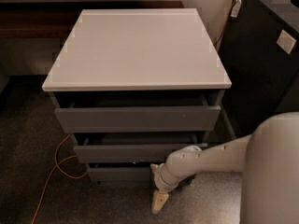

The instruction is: Pick green can from bottom drawer and place on counter

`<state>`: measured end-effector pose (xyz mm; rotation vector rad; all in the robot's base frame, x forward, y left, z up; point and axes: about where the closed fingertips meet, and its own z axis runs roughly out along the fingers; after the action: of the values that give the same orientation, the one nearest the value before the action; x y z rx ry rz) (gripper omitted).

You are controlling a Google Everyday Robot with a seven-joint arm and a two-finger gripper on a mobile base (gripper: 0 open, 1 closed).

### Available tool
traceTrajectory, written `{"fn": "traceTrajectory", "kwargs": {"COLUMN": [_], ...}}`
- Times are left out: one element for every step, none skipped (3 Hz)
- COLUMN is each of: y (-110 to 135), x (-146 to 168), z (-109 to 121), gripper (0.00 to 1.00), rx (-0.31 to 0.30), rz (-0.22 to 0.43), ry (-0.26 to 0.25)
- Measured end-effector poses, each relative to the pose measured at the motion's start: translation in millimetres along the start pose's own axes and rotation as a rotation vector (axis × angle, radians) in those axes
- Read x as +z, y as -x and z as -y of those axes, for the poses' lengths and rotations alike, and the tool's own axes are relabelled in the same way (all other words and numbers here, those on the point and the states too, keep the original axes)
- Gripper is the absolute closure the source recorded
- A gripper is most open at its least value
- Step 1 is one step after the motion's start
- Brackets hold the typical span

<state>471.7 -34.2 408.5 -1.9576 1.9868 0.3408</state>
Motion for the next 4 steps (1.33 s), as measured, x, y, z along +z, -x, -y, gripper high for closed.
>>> {"fn": "traceTrajectory", "kwargs": {"y": [-13, -28, -37, -37], "x": [29, 58, 90, 90], "z": [13, 33, 55, 56], "gripper": [0.0, 0.0, 0.0, 0.0], "rx": [-0.006, -0.011, -0.043, -0.043], "rz": [-0.021, -0.028, -0.024, -0.022], "ry": [-0.022, -0.076, -0.157, -0.16]}}
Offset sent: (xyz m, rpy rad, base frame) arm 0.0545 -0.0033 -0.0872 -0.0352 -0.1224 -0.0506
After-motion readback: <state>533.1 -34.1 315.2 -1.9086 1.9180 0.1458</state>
